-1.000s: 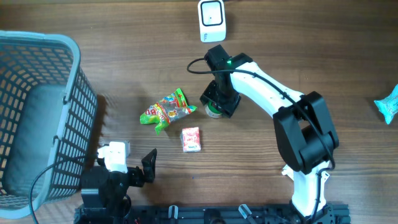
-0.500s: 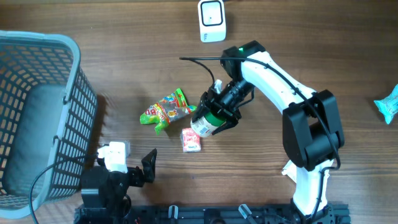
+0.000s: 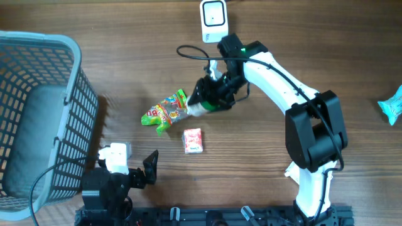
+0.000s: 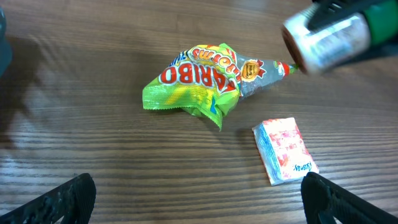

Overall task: Scan the item barcode
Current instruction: 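Lift jar with right gripper and present its label to the scanner, then place jar at the right edge beside the wipes pack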

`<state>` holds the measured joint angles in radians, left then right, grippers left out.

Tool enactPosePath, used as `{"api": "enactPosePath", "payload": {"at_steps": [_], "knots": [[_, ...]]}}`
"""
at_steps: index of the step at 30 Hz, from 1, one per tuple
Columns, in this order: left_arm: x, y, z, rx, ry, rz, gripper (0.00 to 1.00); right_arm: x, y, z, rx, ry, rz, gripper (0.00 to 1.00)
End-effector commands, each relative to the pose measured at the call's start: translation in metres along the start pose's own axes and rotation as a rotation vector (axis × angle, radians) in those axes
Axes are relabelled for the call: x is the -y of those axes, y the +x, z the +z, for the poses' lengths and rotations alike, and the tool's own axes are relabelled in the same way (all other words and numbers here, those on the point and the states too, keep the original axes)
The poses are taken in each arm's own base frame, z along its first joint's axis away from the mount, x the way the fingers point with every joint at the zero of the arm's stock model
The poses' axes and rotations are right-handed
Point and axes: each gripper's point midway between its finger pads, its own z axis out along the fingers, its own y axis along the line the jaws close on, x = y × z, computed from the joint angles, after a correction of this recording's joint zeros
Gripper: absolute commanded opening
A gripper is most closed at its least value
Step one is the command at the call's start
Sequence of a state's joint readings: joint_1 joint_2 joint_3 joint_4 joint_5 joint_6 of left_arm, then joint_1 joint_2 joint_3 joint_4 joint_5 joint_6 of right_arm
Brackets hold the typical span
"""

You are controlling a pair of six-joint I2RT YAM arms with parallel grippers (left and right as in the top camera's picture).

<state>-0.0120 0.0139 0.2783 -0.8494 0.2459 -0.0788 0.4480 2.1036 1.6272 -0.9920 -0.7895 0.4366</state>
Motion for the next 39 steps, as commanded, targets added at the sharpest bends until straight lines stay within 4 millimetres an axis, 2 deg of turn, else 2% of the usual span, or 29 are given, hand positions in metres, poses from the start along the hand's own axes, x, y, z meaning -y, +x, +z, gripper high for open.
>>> {"api": "enactPosePath", "payload": {"at_steps": [1, 3, 4, 6, 10, 15, 17, 21, 24, 28, 30, 32, 33, 34, 36, 37, 39], "knots": [[0.003, -0.001, -0.001, 0.007, 0.015, 0.02, 1.0, -0.006, -0.046, -0.021, 0.192, 0.0, -0.021, 0.39], [0.003, -0.001, -0.001, 0.007, 0.015, 0.02, 1.0, -0.013, -0.079, -0.038, 0.318, -0.041, -0.102, 0.4], [0.003, -0.001, -0.001, 0.007, 0.015, 0.02, 1.0, -0.016, -0.102, -0.053, 0.418, -0.051, -0.154, 0.39], [0.003, -0.001, -0.001, 0.007, 0.015, 0.02, 1.0, -0.02, -0.131, -0.073, 0.56, -0.036, -0.216, 0.39], [0.003, -0.001, -0.001, 0.007, 0.015, 0.02, 1.0, -0.011, -0.185, -0.119, 0.916, 0.18, -0.267, 0.36], [0.003, -0.001, -0.001, 0.007, 0.015, 0.02, 1.0, -0.007, -0.229, -0.175, 1.328, 0.476, -0.33, 0.34], [0.003, -0.001, -0.001, 0.007, 0.015, 0.02, 1.0, -0.001, -0.245, -0.181, 1.438, 0.503, -0.322, 0.35], [0.003, -0.001, -0.001, 0.007, 0.015, 0.02, 1.0, 0.01, -0.276, -0.166, 1.583, 0.524, -0.445, 0.38], [0.003, -0.001, -0.001, 0.007, 0.015, 0.02, 1.0, 0.009, -0.279, -0.167, 1.626, 0.519, -0.468, 0.37], [0.003, -0.001, -0.001, 0.007, 0.015, 0.02, 1.0, -0.004, -0.275, -0.18, 1.662, 0.512, -0.496, 0.37], [0.003, -0.001, -0.001, 0.008, 0.015, 0.021, 1.0, -0.019, -0.263, -0.204, 1.658, 0.524, -0.486, 0.36], [0.003, -0.001, -0.001, 0.007, 0.015, 0.02, 1.0, -0.021, -0.251, -0.233, 1.63, 0.563, -0.459, 0.38], [0.003, -0.001, -0.001, 0.007, 0.015, 0.02, 1.0, -0.009, -0.24, -0.262, 1.606, 0.62, -0.408, 0.36], [0.003, -0.001, -0.001, 0.007, 0.015, 0.02, 1.0, 0.009, -0.232, -0.277, 1.572, 0.679, -0.356, 0.36], [0.003, -0.001, -0.001, 0.007, 0.015, 0.02, 1.0, 0.068, -0.209, -0.304, 1.435, 0.813, -0.21, 0.34], [0.003, -0.001, -0.001, 0.008, 0.015, 0.021, 1.0, 0.107, -0.194, -0.313, 1.357, 0.846, -0.086, 0.35], [0.003, -0.001, -0.001, 0.008, 0.015, 0.02, 1.0, 0.179, -0.165, -0.322, 1.211, 0.873, 0.116, 0.35]]}}
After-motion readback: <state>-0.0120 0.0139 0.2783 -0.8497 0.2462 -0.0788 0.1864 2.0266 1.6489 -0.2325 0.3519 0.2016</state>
